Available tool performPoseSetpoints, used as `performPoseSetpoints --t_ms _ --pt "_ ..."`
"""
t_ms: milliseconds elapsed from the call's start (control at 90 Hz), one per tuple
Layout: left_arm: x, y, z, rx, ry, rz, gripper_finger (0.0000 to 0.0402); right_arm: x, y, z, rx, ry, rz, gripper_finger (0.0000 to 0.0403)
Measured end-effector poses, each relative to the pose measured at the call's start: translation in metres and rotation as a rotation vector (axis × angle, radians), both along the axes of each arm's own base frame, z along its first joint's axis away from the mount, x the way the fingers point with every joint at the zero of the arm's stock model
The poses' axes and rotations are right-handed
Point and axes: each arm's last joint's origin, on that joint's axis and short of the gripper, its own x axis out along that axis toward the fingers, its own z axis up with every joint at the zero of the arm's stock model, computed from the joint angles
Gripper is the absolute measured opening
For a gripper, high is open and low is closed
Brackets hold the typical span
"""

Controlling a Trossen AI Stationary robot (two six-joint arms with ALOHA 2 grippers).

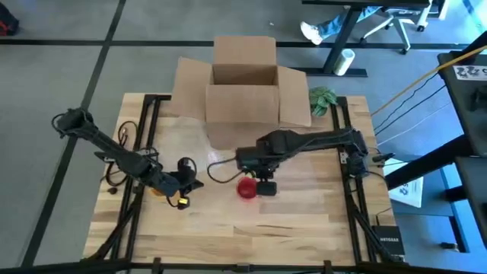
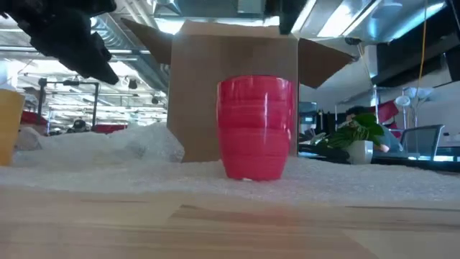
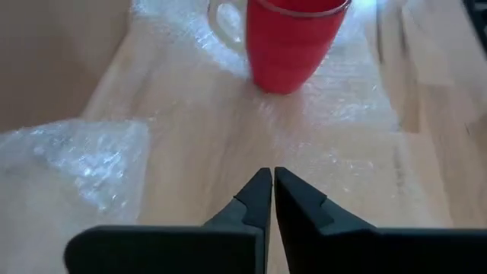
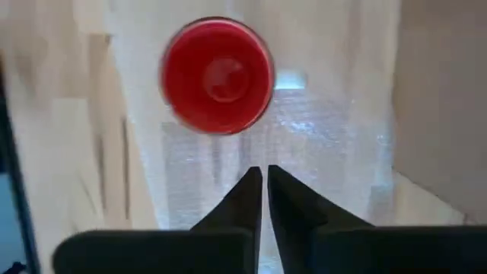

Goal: Wrap mug
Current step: Wrap the red mug with the bubble wrap

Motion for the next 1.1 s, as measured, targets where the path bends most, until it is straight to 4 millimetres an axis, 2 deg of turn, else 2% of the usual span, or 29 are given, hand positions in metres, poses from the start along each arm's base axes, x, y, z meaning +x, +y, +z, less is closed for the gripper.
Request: performPoseSetpoints --t_ms 144,233,400,556,711,889,1000,1100 --pt "0.001 -0.001 -0.001 0.002 0.001 -0.003 0.0 -0.028 0.023 0.008 -0.042 -0.146 -0.051 0.0001" --pt "0.0 -0.001 -0.001 0.007 0.004 -0.019 0.0 -0.052 0.032 -0.003 -0.02 -0.218 -0.115 0.0001" --pt "0.0 -0.004 0.0 0.001 -0.002 -0.031 0.0 -0.109 0.038 -0.049 0.115 -0.33 -0.272 0.0" --pt "0.003 -0.005 0.004 -0.02 -0.049 -0.037 0.0 -0.171 0.032 -0.092 0.247 -0.416 -0.426 0.0" --pt "0.008 -0.002 0.008 -0.043 -0.101 -0.013 0.0 -0.222 0.026 -0.124 0.332 -0.467 -0.54 0.0" --pt "0.015 0.009 0.01 -0.04 -0.121 0.035 0.0 -0.259 0.019 -0.142 0.337 -0.447 -0.554 0.0" --pt "0.024 0.017 0.009 -0.045 -0.152 0.075 0.0 -0.274 0.01 -0.149 0.23 -0.378 -0.533 0.0" --pt "0.036 0.022 0.006 -0.066 -0.176 0.067 0.0 -0.283 0.001 -0.15 0.109 -0.387 -0.5 0.0"
